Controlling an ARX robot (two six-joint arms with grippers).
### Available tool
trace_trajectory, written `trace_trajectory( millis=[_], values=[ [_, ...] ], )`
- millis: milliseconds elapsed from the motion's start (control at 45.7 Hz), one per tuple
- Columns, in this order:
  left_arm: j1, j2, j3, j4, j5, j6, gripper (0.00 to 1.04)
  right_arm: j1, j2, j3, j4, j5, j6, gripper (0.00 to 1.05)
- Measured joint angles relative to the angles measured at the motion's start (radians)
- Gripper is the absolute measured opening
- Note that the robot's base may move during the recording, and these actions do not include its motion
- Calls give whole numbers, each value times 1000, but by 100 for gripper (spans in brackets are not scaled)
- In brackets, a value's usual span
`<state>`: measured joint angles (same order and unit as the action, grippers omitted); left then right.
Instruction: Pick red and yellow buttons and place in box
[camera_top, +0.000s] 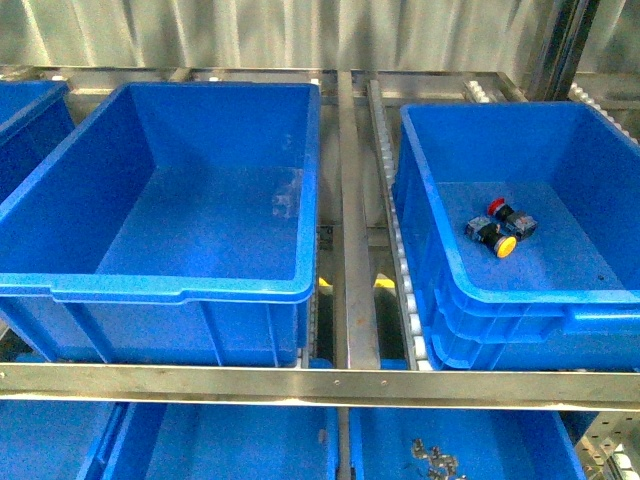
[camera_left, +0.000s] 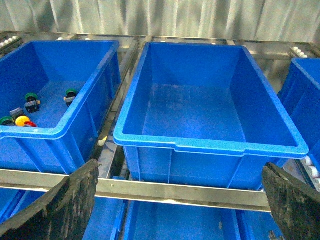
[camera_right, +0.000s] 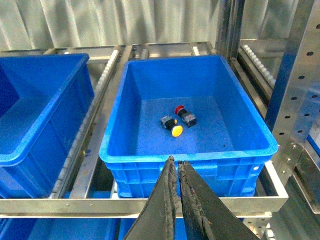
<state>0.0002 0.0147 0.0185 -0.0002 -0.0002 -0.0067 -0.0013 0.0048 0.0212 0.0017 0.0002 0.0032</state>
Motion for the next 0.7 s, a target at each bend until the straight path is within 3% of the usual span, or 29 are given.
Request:
trace_trajectory(
  millis=[219,460,700],
  values=[
    [0,0,0,0,0,0,97,0,0,0,0,0,-1,4],
    [0,0,0,0,0,0,97,0,0,0,0,0,0,64],
    [0,0,0,0,0,0,97,0,0,0,0,0,0,99]
  ],
)
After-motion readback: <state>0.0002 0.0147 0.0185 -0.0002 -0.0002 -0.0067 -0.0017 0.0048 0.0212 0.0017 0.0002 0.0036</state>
